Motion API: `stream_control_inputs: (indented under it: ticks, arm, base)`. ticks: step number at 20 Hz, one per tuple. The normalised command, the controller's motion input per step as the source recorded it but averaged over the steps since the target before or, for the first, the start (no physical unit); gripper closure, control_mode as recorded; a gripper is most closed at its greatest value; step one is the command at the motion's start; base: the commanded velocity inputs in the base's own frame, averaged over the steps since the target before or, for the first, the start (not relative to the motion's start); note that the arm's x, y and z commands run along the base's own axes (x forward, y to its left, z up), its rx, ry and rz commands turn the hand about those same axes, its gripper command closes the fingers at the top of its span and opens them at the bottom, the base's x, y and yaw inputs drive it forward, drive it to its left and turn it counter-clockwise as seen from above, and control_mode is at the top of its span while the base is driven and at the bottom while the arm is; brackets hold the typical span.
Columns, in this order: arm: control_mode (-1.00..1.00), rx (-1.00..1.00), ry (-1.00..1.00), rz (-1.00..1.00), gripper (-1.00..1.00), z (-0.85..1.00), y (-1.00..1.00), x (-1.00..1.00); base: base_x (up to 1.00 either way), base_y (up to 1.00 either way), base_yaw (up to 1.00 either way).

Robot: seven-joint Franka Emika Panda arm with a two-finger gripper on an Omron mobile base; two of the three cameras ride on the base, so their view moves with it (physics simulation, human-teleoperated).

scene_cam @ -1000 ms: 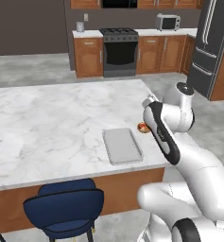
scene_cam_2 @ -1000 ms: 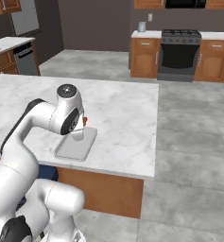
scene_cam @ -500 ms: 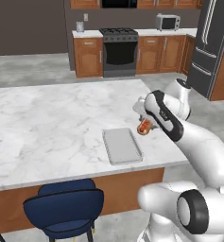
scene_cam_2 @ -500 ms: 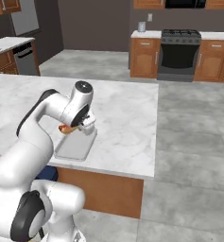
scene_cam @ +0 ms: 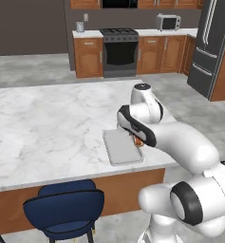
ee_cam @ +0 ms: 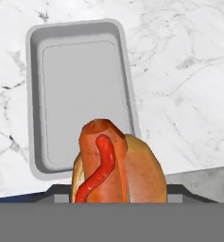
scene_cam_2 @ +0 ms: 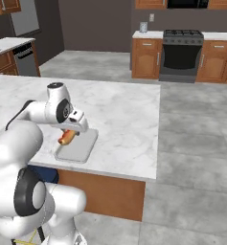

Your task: Place one cooked food and one vegetable from the large plate to each tupperware container.

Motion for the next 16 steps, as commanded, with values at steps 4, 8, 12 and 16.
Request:
stream_control_inputs:
  ticks: [4, 8, 12, 16]
  arm:
    - [-1.0, -0.25, -0.05, 0.22, 1.0, -0.39, 0.07, 0.23]
    - [-1.0, -0.03, 0.02, 0.05, 1.0, -0.2, 0.0, 0.08]
    - [-1.0, 0.0, 0.02, 0.0, 1.0, -0.18, 0.0, 0.16]
    - [-1.0, 0.05, 0.0, -0.01, 1.0, -0.35, 0.0, 0.18]
  base:
    - [0.0, 0.0, 0.0]
    - [0.0, 0.0, 0.0]
    - [0.0, 0.0, 0.0]
    - [0.0, 0.0, 0.0]
